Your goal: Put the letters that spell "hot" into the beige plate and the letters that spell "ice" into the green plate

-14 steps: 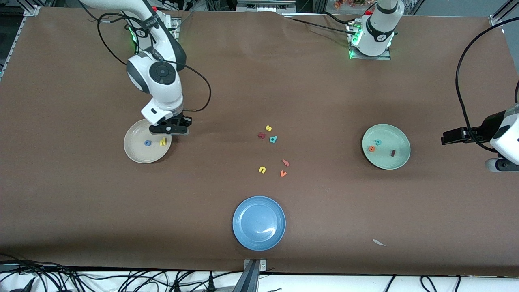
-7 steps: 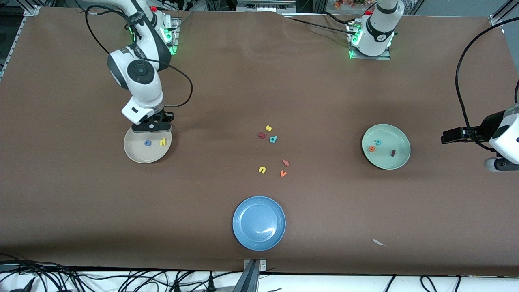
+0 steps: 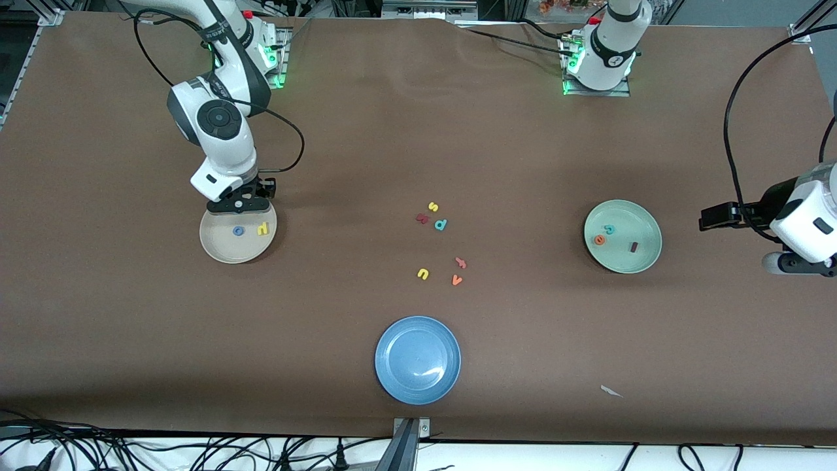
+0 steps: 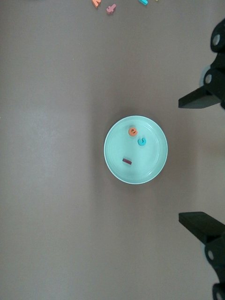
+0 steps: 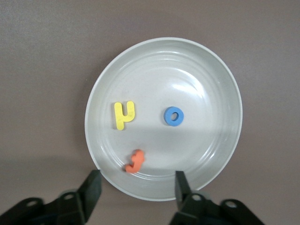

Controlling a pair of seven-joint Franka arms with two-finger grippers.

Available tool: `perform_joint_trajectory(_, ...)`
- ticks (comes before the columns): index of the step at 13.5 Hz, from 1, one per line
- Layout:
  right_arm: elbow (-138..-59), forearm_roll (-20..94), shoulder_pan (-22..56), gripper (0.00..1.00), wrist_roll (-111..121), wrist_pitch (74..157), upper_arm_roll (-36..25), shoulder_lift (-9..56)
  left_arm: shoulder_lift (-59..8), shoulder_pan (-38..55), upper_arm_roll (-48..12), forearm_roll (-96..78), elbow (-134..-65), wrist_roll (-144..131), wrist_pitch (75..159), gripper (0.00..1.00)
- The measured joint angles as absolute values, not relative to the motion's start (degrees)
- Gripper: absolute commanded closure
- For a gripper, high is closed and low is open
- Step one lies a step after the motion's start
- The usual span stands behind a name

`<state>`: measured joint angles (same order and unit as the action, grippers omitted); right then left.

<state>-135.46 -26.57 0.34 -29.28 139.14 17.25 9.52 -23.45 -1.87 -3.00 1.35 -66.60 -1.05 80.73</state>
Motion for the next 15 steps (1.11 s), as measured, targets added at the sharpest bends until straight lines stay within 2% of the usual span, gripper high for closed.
perform_joint_trajectory(3, -134.8, -22.4, 0.3, 0.0, -29.0, 137.8, 17.4, 9.3, -23.1, -1.9, -2.7, 1.4, -66.6, -1.0, 80.7, 0.04)
perform_joint_trajectory(5, -131.4, -19.6, 0.3, 0.0, -28.9, 132.8, 18.7, 9.0, -23.1, -2.0, -2.6, 1.4, -66.6, -1.0, 80.7, 0.04)
perform_joint_trajectory(11, -110.2, -9.7, 0.2, 0.0, -21.5, 105.9, 20.9, 6.9, -23.2, -2.0, -2.4, 1.4, -67.2, -1.0, 81.1, 0.03)
perform_joint_trajectory(15, -99.5, -5.7, 0.0, 0.0, -14.7, 95.7, 15.2, 6.1, -23.3, -2.1, -2.4, 1.4, -67.4, -1.0, 81.4, 0.03)
